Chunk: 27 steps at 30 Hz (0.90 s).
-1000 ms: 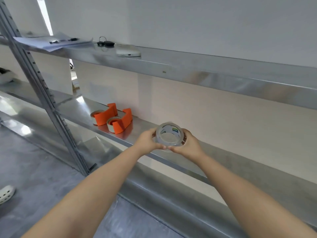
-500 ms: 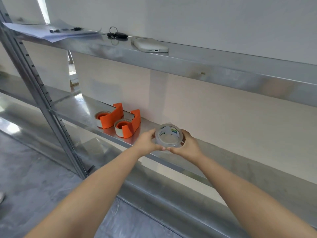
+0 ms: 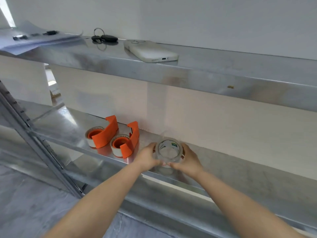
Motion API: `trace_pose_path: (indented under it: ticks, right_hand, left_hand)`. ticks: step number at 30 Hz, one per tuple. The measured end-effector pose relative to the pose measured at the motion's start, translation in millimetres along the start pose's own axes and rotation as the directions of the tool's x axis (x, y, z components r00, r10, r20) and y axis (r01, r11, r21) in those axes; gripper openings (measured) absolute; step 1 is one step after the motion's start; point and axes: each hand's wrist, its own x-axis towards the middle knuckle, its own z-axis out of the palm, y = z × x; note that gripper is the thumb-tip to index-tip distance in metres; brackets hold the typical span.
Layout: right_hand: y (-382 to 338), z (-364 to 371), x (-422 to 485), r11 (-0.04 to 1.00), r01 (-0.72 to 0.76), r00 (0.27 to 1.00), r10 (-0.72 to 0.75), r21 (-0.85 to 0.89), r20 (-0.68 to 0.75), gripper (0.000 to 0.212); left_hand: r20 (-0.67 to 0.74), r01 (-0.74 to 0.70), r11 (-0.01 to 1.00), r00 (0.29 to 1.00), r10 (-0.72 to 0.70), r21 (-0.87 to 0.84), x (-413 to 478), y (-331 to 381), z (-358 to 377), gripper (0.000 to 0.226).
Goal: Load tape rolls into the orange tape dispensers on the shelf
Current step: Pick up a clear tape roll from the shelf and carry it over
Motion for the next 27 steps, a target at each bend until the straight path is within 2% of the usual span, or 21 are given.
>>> trace_pose_path:
  ticks: [7, 17, 22, 27]
  right_hand:
    - [1, 25, 5, 0.996, -0.084, 0.994, 0.08, -0.042, -0.079, 0.082]
    - [-26, 59, -10, 0.981, -0.192, 0.953, 0.188, 0.004, -0.24, 0.082]
    - [-40, 68, -3, 0.966, -0.255, 0.932, 0.232, -0.048, -0.28, 0.082]
    - [-37, 73, -9, 0.95, -0.312, 0.922, 0.296, -0.028, -0.249, 0.073]
  left_hand:
    - [0.094, -0.038, 0.998, 0.995, 0.042, -0.046, 17, -25, -6, 0.08]
    - [0.237, -0.165, 0.984, 0.955, 0.178, -0.072, 29, -49, -33, 0.075]
    - [0.25, -0.242, 0.965, 0.933, 0.259, -0.097, 37, -50, -43, 0.059]
    - [0.326, -0.208, 0.962, 0.91, 0.256, -0.175, 32, -57, -39, 0.051]
